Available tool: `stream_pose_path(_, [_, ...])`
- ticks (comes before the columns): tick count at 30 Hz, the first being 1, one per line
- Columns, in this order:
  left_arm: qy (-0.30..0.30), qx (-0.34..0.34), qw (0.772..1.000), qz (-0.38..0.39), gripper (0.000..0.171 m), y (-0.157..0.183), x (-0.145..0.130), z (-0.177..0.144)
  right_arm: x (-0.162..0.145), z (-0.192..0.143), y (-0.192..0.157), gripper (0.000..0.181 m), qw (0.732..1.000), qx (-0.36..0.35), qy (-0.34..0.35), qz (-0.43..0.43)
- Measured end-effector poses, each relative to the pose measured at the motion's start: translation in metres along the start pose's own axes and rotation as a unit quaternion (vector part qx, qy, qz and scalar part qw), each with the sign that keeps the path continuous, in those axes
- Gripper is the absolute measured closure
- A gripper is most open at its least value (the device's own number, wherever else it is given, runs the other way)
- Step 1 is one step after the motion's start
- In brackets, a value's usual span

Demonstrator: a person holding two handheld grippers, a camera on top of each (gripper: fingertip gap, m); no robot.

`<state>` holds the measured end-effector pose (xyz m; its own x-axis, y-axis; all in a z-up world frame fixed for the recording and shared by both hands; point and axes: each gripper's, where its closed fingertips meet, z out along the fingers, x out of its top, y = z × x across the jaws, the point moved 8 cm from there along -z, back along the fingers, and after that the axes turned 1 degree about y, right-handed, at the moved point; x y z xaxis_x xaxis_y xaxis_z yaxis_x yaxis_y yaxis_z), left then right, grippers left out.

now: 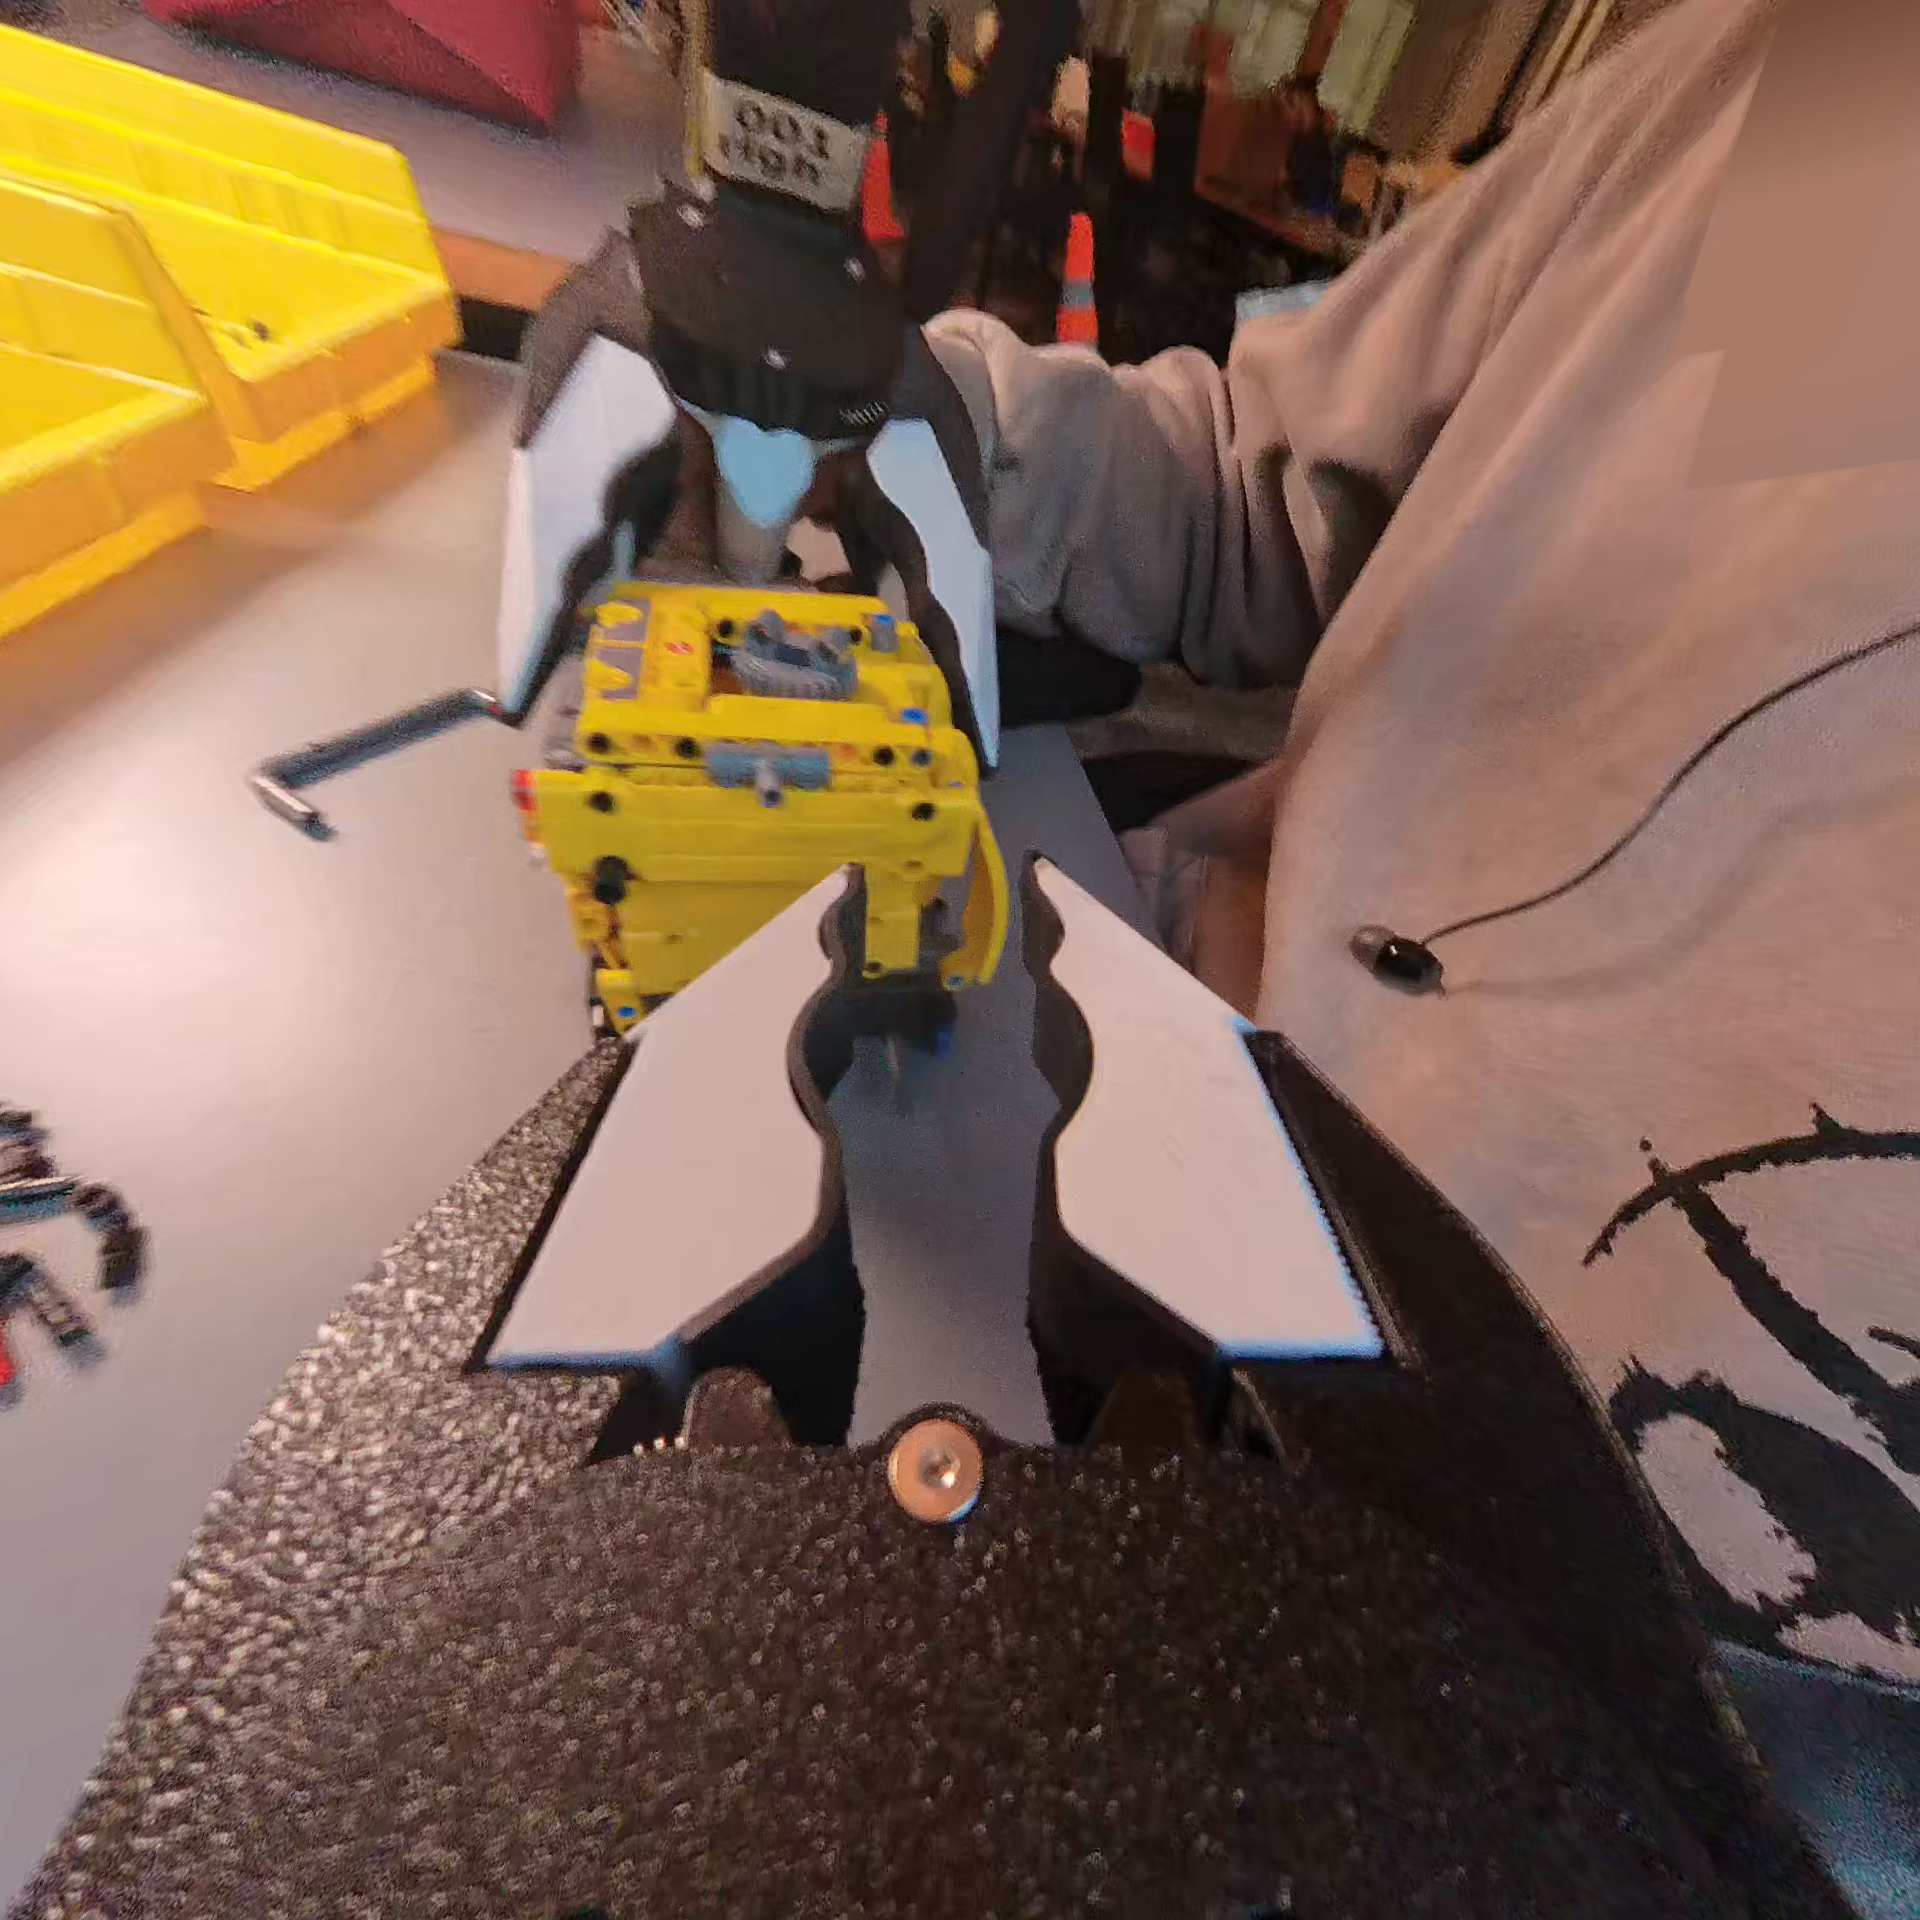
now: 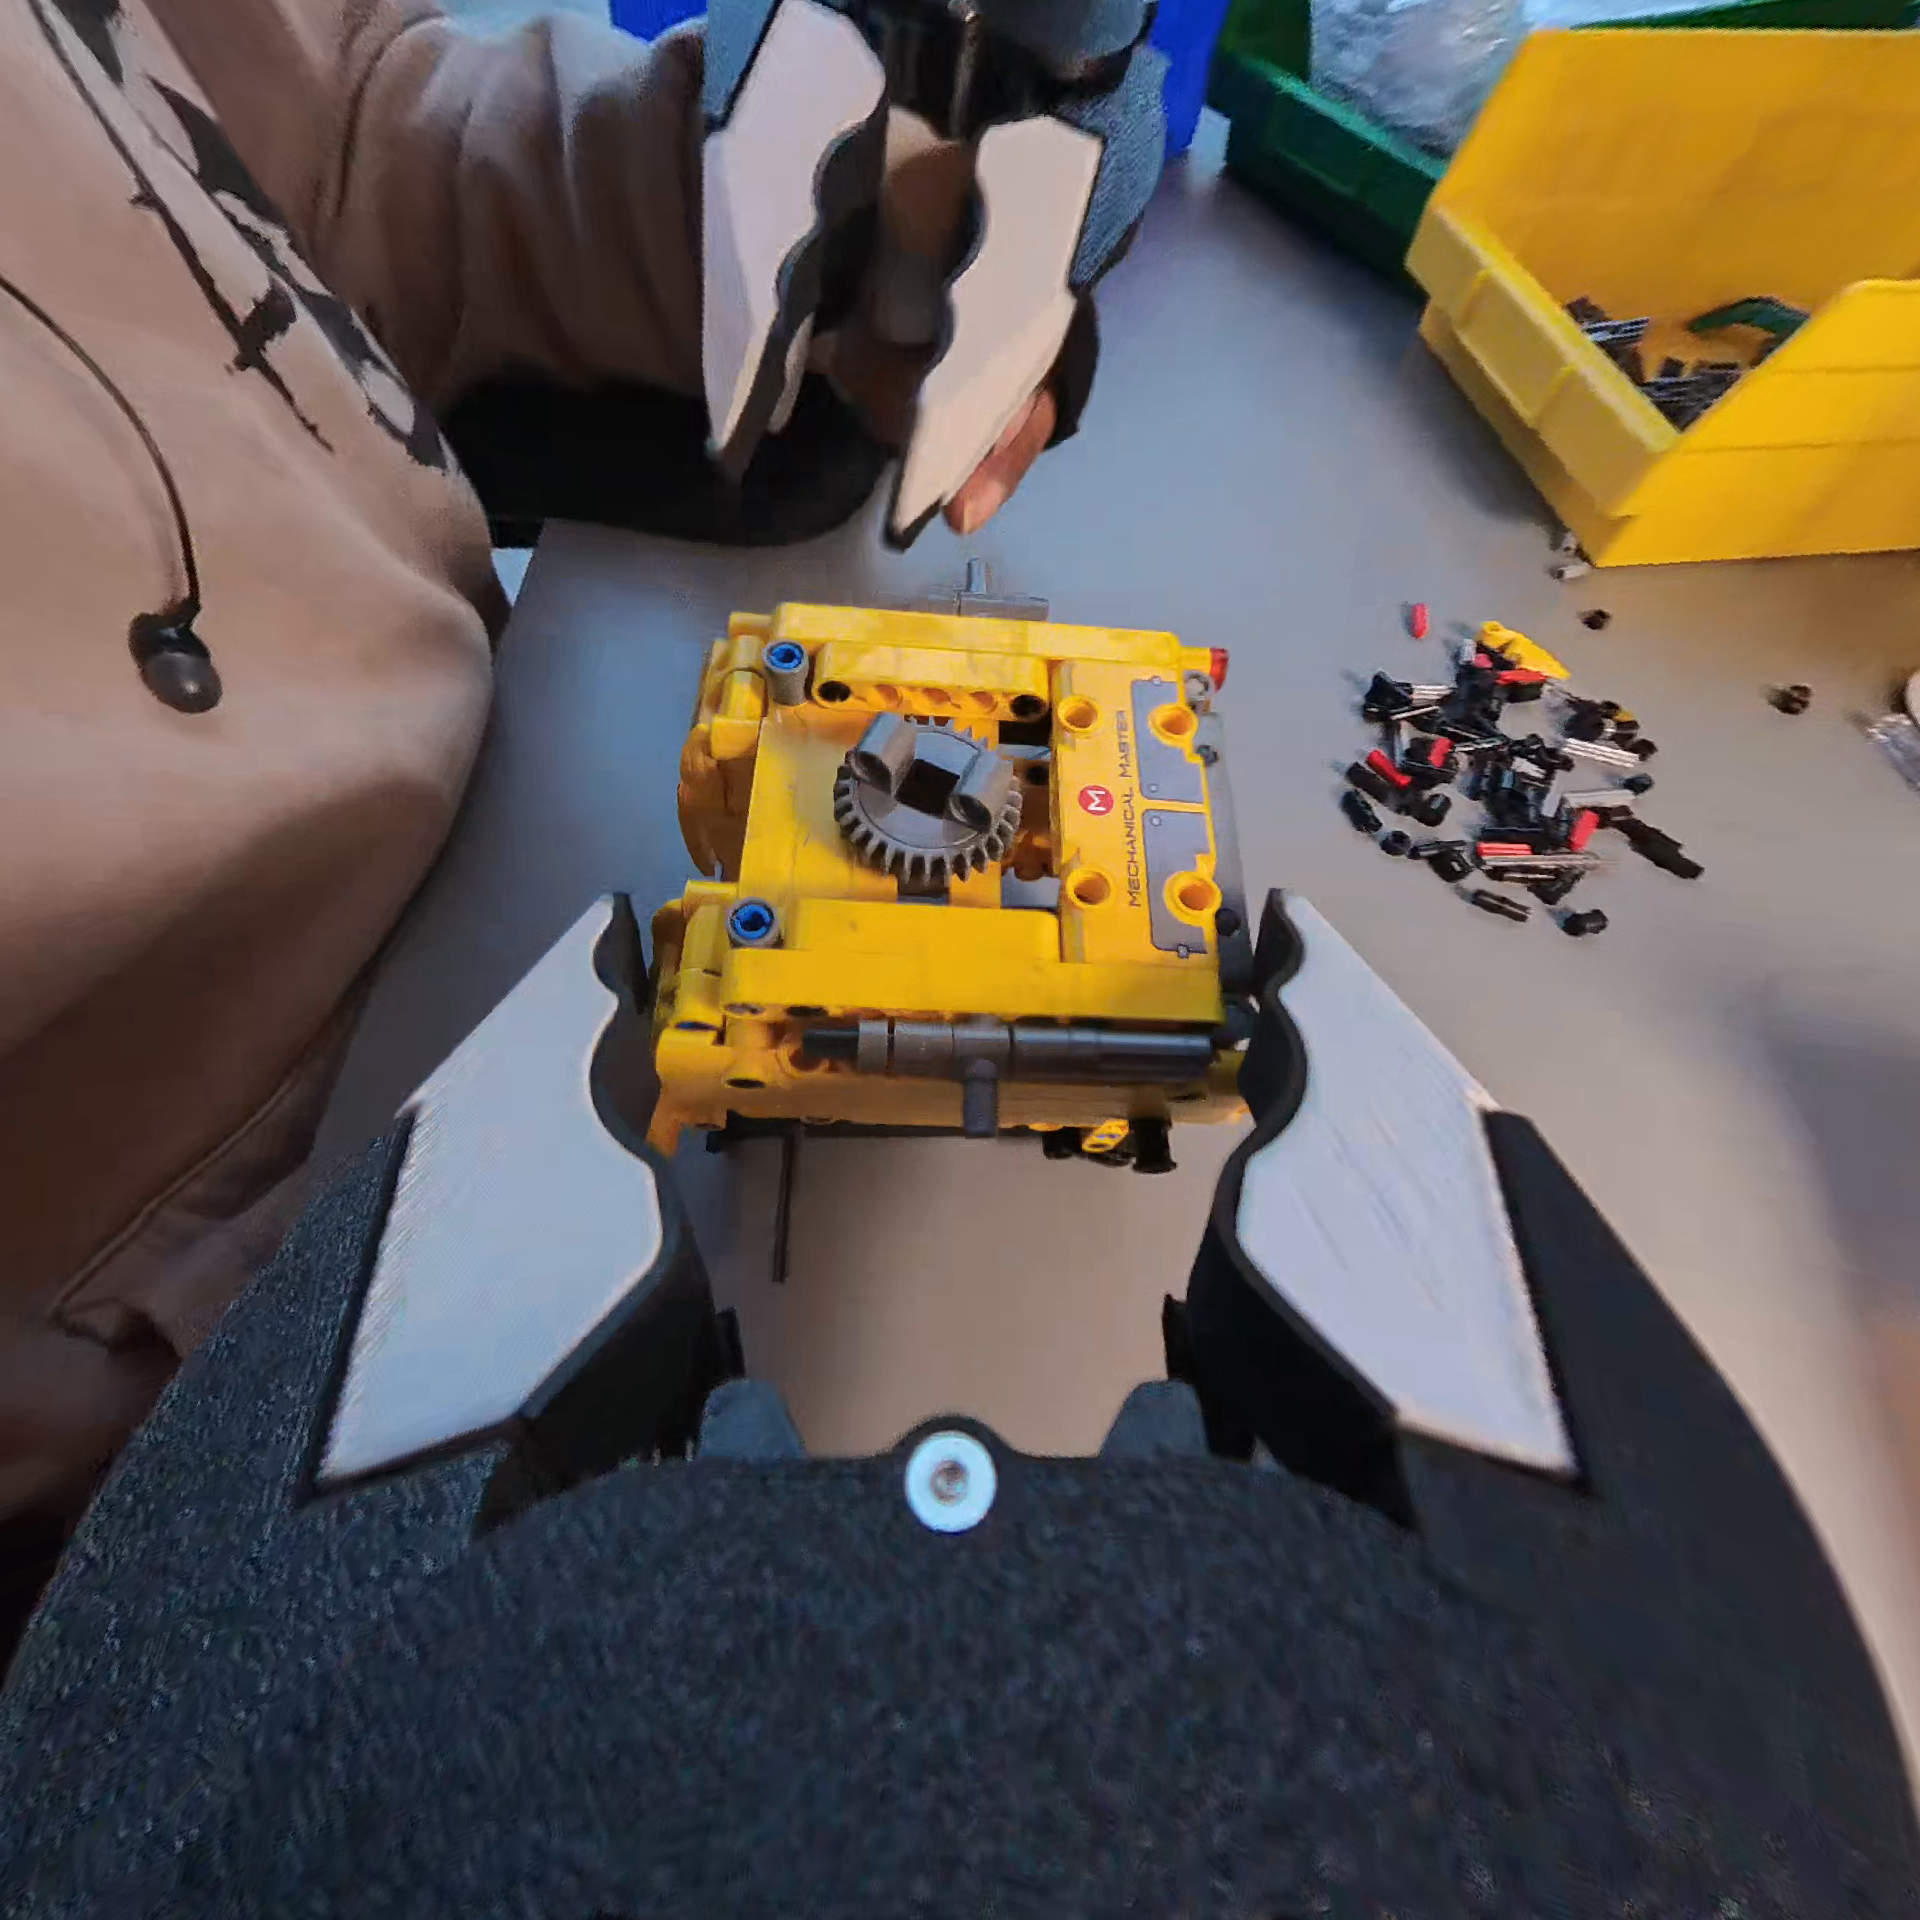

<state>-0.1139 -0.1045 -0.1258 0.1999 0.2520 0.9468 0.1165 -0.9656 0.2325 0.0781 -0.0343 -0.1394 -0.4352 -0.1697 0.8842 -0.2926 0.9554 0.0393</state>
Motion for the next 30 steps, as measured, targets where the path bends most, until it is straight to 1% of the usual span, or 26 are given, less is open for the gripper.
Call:
stream_pose_path(1, [0.027, 0.034, 0.999, -0.004, 0.137, -0.007, 0.003, -0.005, 0.002, 0.001, 0.003, 0.068, 1.000, 0.013, -0.007, -0.004])
stream_pose_path(2, [0.052, 0.073, 0.996, -0.004, 0.123, -0.015, 0.006, -0.007, 0.004, 0.003, 0.006, 0.068, 1.000, 0.025, -0.008, -0.002])
stream_pose_path(3, [0.072, 0.108, 0.992, 0.000, 0.093, -0.021, 0.007, -0.005, 0.007, 0.006, 0.008, 0.070, 0.999, 0.038, 0.000, 0.003])
stream_pose_path(4, [0.075, 0.127, 0.989, 0.004, 0.069, -0.024, 0.007, -0.001, 0.010, 0.010, 0.010, 0.070, 0.999, 0.049, 0.007, 0.005])
stream_pose_path(6, [0.049, 0.109, 0.993, -0.005, 0.059, -0.023, 0.005, 0.011, 0.013, 0.022, 0.013, 0.070, 0.998, 0.057, 0.008, -0.003])
stream_pose_path(7, [0.036, 0.097, 0.995, -0.010, 0.062, -0.023, 0.003, 0.017, 0.016, 0.028, 0.014, 0.070, 0.998, 0.061, 0.010, -0.004])
stream_pose_path(8, [0.021, 0.097, 0.995, -0.011, 0.068, -0.024, 0.002, 0.021, 0.018, 0.031, 0.016, 0.069, 0.998, 0.055, 0.011, -0.005])
stream_pose_path(9, [0.008, 0.111, 0.994, -0.007, 0.069, -0.026, 0.000, 0.023, 0.019, 0.031, 0.018, 0.066, 0.999, 0.044, 0.011, -0.005])
stream_pose_path(10, [-0.001, 0.125, 0.992, -0.001, 0.073, -0.026, 0.000, 0.023, 0.019, 0.028, 0.020, 0.066, 0.999, 0.037, 0.017, -0.001])
stream_pose_path(11, [-0.007, 0.131, 0.991, -0.004, 0.073, -0.026, 0.000, 0.023, 0.021, 0.022, 0.022, 0.071, 0.999, 0.029, 0.036, 0.013])
stream_pose_path(13, [-0.010, 0.145, 0.989, -0.006, 0.073, -0.024, 0.000, 0.024, 0.025, 0.001, 0.020, 0.079, 0.994, 0.042, 0.086, 0.053])
stream_pose_path(15, [-0.006, 0.158, 0.987, -0.007, 0.073, -0.022, -0.001, 0.024, 0.026, -0.016, 0.015, 0.100, 0.993, 0.025, 0.100, 0.065])
stream_pose_path(18, [-0.003, 0.181, 0.983, -0.011, 0.073, -0.019, -0.001, 0.026, 0.018, -0.028, 0.013, 0.137, 0.991, -0.039, 0.093, 0.092])
stream_pose_path(21, [-0.004, 0.204, 0.979, -0.019, 0.073, -0.017, 0.000, 0.028, 0.008, -0.029, 0.010, 0.154, 0.983, -0.073, 0.095, 0.142])
stream_pose_path(22, [-0.006, 0.216, 0.976, -0.020, 0.073, -0.017, 0.001, 0.029, 0.007, -0.027, 0.008, 0.156, 0.979, -0.074, 0.102, 0.162])
stream_pose_path(24, [-0.009, 0.240, 0.971, -0.019, 0.073, -0.014, 0.002, 0.031, 0.008, -0.025, 0.002, 0.162, 0.968, -0.070, 0.126, 0.204])
stream_pose_path(26, [-0.003, 0.258, 0.966, -0.019, 0.073, -0.012, 0.002, 0.033, 0.004, -0.022, 0.005, 0.163, 0.951, -0.098, 0.132, 0.263])
stream_pose_path(28, [0.006, 0.268, 0.963, -0.015, 0.073, -0.010, 0.002, 0.034, 0.004, -0.024, 0.008, 0.163, 0.925, -0.094, 0.175, 0.322])
stream_pose_path(30, [0.010, 0.273, 0.962, -0.015, 0.073, -0.009, 0.001, 0.035, 0.000, -0.023, 0.012, 0.163, 0.904, -0.090, 0.183, 0.377])
